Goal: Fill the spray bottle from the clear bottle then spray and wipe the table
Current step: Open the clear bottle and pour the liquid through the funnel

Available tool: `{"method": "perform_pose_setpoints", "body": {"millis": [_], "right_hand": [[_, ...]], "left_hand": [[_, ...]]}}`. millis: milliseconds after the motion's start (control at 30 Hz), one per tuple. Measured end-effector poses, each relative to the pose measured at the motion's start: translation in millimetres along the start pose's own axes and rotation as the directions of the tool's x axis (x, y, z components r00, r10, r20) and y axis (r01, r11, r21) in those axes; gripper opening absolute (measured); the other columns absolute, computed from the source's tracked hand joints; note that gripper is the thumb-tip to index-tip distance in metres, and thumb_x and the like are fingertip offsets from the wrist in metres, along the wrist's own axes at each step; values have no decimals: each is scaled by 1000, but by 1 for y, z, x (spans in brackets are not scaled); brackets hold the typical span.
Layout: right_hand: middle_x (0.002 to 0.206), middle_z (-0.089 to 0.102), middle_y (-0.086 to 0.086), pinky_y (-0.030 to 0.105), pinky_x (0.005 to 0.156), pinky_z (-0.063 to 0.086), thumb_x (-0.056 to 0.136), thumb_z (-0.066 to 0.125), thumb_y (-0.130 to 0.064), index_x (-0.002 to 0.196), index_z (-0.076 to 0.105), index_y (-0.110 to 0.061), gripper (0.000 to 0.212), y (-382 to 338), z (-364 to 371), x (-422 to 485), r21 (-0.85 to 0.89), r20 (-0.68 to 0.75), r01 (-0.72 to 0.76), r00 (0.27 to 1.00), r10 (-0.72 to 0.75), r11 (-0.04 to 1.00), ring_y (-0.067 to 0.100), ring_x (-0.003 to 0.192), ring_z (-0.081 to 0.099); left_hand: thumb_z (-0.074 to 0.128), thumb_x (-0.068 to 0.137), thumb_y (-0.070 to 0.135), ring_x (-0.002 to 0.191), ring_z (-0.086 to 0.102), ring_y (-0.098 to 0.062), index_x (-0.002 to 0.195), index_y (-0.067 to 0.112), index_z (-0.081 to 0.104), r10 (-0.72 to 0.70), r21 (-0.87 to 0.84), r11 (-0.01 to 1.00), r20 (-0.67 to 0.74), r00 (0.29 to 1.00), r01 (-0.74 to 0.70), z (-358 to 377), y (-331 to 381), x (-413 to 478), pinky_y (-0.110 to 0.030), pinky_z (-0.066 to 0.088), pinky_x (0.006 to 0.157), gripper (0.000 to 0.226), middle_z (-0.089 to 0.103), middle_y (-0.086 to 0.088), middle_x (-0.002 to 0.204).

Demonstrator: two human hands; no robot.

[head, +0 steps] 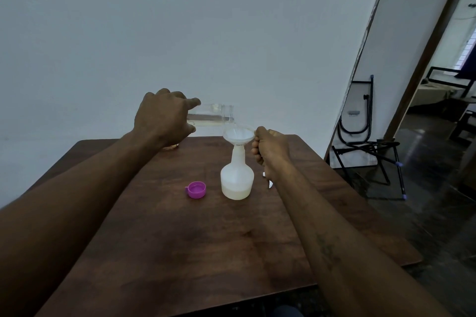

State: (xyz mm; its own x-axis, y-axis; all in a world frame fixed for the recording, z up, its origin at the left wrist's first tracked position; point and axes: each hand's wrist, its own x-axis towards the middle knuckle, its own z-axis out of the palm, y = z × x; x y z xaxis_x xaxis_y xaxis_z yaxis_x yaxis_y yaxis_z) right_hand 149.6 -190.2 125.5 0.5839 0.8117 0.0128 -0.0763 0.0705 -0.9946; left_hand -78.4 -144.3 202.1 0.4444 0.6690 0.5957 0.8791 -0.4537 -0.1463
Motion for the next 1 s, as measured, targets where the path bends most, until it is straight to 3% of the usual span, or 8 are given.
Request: {"method": "perform_pose_setpoints", "body": {"millis": [1000], "right_hand": [[55, 58, -4, 24, 45, 39, 89, 58, -18, 74, 57, -15, 16, 0, 0, 1, -1, -5, 3, 1000, -3, 1000, 11, 47, 49]], "left_hand": [[76, 84, 47, 117, 59, -32, 143, 36, 57, 10, 14, 1000, -5, 1000, -10, 1, -1, 3, -42, 47, 89, 63, 68, 0, 131]]}}
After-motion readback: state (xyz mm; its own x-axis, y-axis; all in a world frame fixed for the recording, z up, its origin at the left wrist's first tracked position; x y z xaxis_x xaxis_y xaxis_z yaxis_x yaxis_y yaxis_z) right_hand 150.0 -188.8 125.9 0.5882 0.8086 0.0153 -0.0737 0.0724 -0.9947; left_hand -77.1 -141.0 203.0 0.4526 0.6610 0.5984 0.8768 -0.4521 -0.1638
